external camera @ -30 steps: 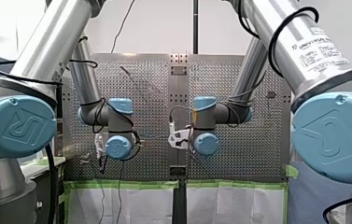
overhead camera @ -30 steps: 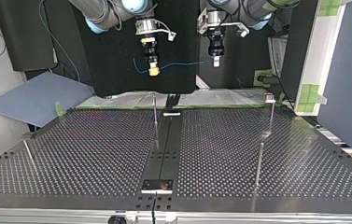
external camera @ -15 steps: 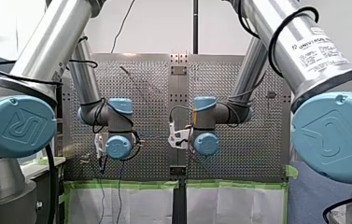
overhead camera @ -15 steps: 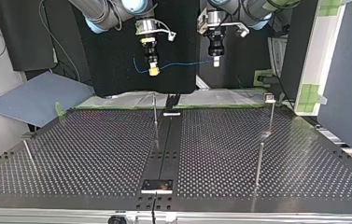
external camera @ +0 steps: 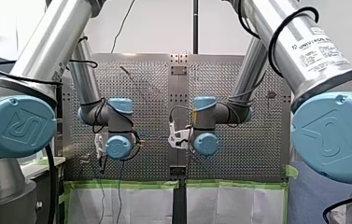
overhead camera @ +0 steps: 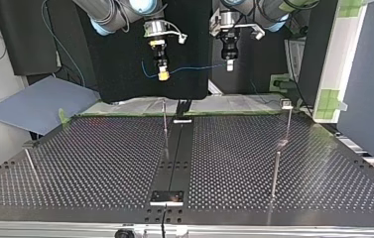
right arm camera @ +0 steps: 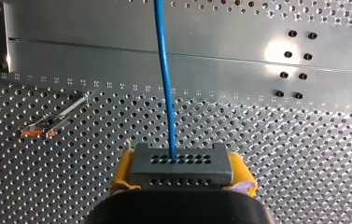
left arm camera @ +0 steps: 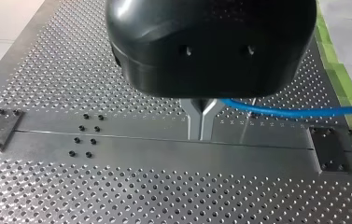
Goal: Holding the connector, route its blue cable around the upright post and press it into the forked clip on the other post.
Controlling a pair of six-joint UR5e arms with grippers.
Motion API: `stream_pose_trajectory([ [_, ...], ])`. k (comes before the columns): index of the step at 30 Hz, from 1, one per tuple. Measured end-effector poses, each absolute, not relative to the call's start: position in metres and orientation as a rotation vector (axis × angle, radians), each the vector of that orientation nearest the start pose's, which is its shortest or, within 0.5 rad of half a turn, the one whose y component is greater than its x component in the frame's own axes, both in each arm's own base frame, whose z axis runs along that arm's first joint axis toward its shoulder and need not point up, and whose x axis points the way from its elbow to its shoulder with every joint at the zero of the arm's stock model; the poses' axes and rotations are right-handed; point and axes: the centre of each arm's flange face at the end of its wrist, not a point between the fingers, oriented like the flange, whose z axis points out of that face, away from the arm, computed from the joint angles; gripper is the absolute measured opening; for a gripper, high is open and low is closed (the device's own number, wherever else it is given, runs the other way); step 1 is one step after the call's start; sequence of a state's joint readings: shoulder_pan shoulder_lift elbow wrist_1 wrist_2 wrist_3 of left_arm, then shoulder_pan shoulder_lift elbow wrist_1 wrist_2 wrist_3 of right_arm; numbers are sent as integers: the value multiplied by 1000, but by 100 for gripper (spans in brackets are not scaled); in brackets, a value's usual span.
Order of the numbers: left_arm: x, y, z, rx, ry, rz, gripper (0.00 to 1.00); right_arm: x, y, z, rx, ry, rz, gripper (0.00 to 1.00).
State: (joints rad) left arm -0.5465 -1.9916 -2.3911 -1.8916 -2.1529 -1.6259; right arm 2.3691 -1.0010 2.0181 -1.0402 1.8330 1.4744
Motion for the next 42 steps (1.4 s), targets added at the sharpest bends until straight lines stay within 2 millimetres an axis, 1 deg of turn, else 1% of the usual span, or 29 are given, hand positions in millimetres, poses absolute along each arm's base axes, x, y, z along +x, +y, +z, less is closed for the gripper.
stream_pose_trajectory([
  [18,288,-267,80,-75,1562,-19,0,457,-296,89,1589,-812,1543,0],
  [21,293,-266,84,-80,1555,-9,0,457,-297,89,1589,-812,1539,0],
  [23,300,-265,90,-85,1546,5,0,456,-302,86,1588,-818,1516,0],
  [27,317,-262,105,-95,1524,41,0,449,-321,77,1583,-844,1439,0],
  [29,321,-260,112,-92,1519,59,0,447,-331,71,1583,-862,1403,0],
  [32,323,-258,120,-75,1521,87,0,447,-338,63,1594,-877,1368,0],
  [36,322,-257,123,-43,1531,122,0,446,-339,45,1640,-891,1321,0],
  [40,322,-257,124,-29,1534,137,0,441,-335,26,1695,-902,1270,0],
  [42,322,-257,124,-27,1534,139,0,439,-333,20,1715,-906,1252,0],
])
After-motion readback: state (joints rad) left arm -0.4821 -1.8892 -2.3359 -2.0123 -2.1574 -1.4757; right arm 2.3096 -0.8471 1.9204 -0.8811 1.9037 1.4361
